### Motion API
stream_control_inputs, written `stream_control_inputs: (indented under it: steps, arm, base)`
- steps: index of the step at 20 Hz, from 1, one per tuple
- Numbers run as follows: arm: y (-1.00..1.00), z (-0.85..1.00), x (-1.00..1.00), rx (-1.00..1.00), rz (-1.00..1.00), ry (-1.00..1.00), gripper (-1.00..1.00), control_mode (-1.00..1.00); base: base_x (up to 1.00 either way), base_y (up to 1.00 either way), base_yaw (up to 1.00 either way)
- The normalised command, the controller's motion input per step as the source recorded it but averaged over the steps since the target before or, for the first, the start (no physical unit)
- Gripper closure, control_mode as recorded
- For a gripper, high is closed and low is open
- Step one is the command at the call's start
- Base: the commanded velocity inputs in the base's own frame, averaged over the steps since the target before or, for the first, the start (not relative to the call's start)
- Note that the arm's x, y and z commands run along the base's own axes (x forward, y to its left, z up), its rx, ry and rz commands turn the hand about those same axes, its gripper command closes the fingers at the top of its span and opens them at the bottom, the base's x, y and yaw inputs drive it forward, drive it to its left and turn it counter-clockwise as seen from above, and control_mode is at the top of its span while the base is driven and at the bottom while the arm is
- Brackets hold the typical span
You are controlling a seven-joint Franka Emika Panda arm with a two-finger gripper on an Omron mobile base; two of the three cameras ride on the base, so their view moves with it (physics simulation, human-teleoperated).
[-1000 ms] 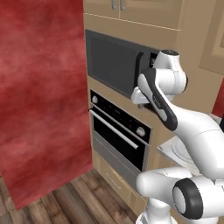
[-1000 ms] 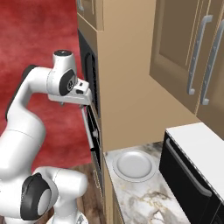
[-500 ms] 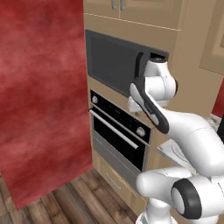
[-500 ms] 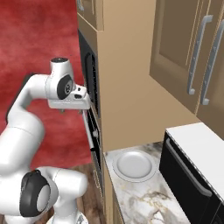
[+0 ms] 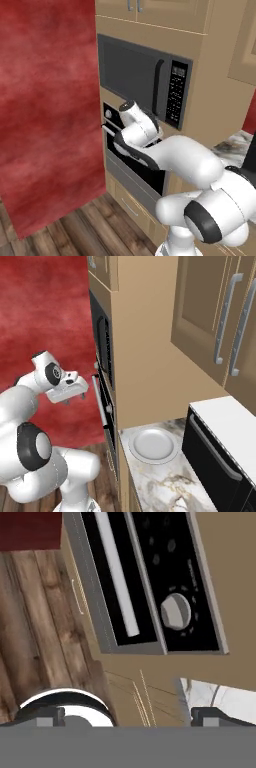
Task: Take the baked cake out of the oven and place it on the plate for cooling. Then close the oven door.
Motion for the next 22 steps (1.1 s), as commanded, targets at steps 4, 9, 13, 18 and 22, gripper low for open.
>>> stream_control_inputs:
  steps: [4, 9, 13, 18, 22]
  arm:
    - [0.07, -0.67, 0.48, -0.29, 0.00, 0.13, -1.00, -1.00]
    - [0.03, -0.71, 0.55, -0.32, 0.00, 0.02, -1.00, -1.00]
    - [-0.19, -0.39, 0.48, -0.21, 0.00, 0.01, -1.00, -1.00]
    - [-0.09, -0.39, 0.70, -0.18, 0.00, 0.05, -1.00, -1.00]
    - [0.00, -0.47, 0.71, -0.17, -0.01, 0.09, -1.00, -1.00]
  base:
    - [0.00, 0.00, 0.00]
    - [0.00, 0.00, 0.00]
    - [0.00, 0.00, 0.00]
    - [0.00, 0.00, 0.00]
    - [0.00, 0.00, 0.00]
